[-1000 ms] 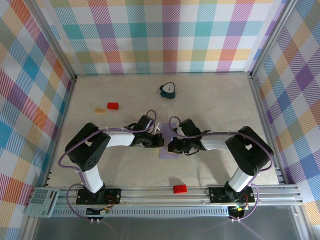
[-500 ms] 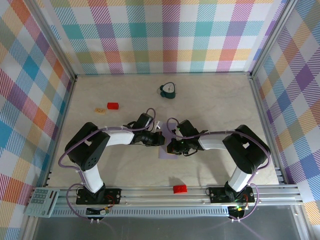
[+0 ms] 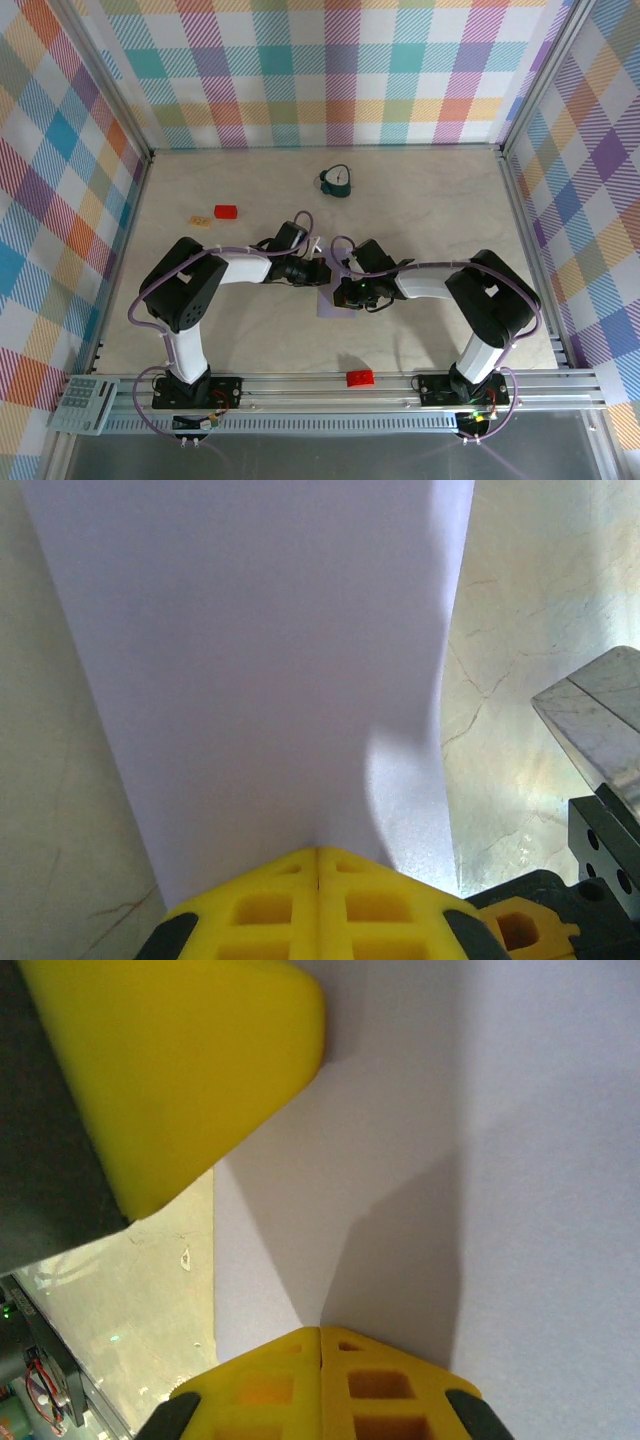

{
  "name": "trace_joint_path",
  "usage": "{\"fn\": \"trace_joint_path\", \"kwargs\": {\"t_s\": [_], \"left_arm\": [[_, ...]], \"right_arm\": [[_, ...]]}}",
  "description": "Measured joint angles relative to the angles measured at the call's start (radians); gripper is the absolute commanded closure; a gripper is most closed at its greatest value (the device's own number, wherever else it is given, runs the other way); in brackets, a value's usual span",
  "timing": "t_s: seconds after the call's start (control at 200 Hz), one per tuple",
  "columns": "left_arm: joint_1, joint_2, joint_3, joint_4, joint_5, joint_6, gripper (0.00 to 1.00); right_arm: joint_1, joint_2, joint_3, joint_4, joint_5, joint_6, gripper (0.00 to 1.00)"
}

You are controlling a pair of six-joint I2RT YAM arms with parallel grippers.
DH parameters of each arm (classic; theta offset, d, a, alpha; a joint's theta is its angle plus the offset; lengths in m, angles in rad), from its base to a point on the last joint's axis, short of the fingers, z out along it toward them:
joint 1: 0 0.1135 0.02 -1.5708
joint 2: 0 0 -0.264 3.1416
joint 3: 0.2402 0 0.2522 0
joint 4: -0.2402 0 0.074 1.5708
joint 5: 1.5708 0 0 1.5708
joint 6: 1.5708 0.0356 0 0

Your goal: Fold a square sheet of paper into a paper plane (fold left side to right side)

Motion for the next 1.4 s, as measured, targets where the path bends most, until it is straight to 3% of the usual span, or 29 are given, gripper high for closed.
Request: {"fn": "trace_joint_path", "kwargs": {"t_s": [0.565,1.4], "left_arm": [[0.039,0.07,0.082,-0.025,0.035,0.012,1.0],[0.125,0.26,0.416,-0.203,0.012,0.086,1.0]], "right_arm": [[0.0,0.001,0.006,0.001,0.037,-0.027,1.0],[-0.014,0.003,0.007,0.042,0.09,-0.034,1.0]]}}
